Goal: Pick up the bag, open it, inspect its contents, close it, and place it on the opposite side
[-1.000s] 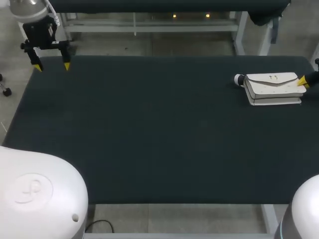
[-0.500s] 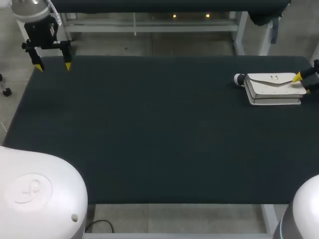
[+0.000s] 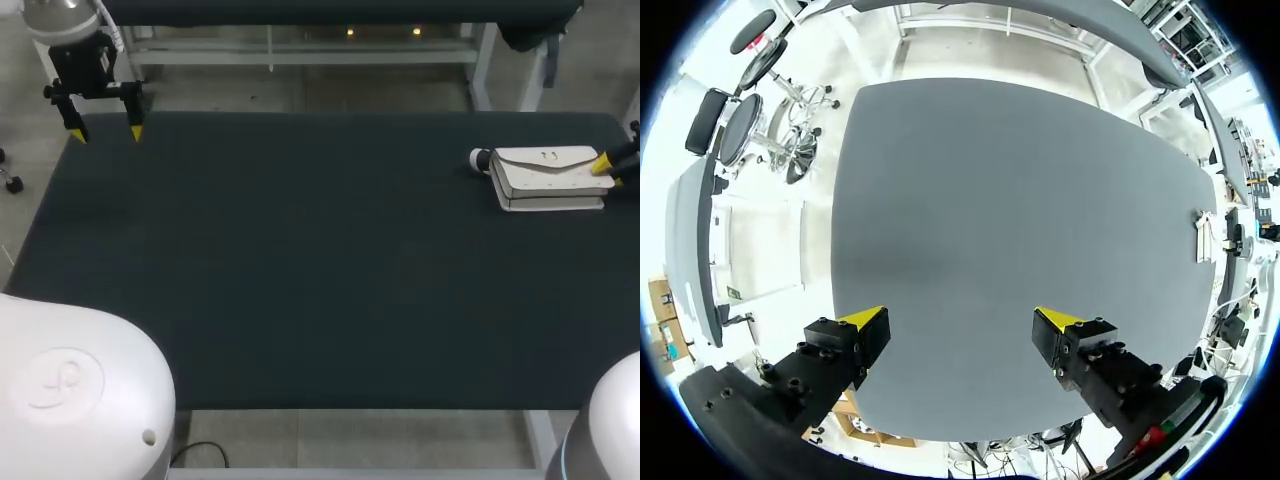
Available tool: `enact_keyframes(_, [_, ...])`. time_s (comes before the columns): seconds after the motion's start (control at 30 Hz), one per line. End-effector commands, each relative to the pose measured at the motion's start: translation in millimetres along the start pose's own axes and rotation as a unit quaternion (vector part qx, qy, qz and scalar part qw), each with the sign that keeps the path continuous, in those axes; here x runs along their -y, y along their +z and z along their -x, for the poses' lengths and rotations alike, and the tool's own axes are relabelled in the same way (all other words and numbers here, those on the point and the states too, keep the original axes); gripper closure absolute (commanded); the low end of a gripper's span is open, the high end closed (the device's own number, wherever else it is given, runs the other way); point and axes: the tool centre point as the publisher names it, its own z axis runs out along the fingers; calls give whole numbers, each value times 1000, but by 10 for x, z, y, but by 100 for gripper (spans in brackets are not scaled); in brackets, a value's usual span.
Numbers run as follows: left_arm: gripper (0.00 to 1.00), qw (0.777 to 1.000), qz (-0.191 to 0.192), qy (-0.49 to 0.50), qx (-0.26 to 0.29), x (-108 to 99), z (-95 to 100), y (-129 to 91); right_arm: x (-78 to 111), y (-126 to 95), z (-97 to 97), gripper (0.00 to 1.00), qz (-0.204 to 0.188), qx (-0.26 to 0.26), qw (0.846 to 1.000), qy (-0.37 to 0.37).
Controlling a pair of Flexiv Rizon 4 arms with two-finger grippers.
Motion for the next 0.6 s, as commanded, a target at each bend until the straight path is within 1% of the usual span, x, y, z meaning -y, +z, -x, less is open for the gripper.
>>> enact_keyframes(0.03, [0, 1000, 0, -1, 1, -5, -6, -2, -57, -32, 14, 73, -28, 1, 1000, -1])
enact_keyframes(0.1, [0, 1000, 0, -1, 1, -5, -6, -2, -64, -43, 21, 100, -29, 3, 1000, -1])
enact_keyframes(0.23, [0, 1000, 0, -1, 1, -5, -6, -2, -126, -47, 15, 100, -16, -10, 1000, 4])
enact_keyframes(0.43, [0, 1000, 0, -1, 1, -5, -6, -2, -338, -61, -8, 100, 17, -41, 999, 12])
enact_keyframes(0.53, [0, 1000, 0, -1, 1, -5, -6, -2, -450, -85, -4, 100, 36, -50, 998, 19])
enact_keyframes(0.6, [0, 1000, 0, -1, 1, -5, -6, -2, -508, -100, 6, 100, 47, -46, 998, 24])
